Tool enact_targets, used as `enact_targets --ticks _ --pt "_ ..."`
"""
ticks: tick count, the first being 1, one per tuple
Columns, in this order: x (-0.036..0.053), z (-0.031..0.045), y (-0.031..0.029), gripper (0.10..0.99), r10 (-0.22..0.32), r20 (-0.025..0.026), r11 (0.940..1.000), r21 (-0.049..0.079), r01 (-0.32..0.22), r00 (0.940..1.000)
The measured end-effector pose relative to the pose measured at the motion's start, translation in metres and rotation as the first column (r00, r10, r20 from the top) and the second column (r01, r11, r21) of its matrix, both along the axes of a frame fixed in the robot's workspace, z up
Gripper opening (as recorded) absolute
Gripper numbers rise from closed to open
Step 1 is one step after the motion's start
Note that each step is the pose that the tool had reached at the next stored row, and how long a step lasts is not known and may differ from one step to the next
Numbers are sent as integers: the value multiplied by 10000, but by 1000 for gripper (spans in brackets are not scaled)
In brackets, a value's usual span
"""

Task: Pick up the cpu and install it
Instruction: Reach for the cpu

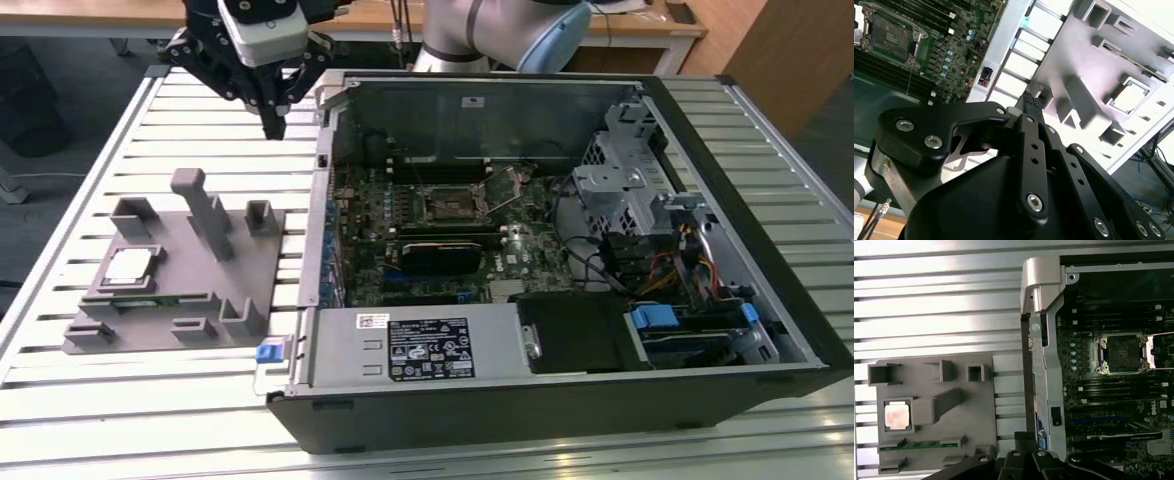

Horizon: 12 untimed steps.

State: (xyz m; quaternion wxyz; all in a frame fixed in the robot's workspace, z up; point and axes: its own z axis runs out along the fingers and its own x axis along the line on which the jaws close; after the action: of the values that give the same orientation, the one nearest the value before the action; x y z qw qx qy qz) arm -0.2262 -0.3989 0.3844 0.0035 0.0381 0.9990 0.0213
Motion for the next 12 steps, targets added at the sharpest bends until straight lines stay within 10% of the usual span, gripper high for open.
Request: enact_targets --ticks 12 --pt "-194 -28 0 106 0 -67 10000 0 0 10000"
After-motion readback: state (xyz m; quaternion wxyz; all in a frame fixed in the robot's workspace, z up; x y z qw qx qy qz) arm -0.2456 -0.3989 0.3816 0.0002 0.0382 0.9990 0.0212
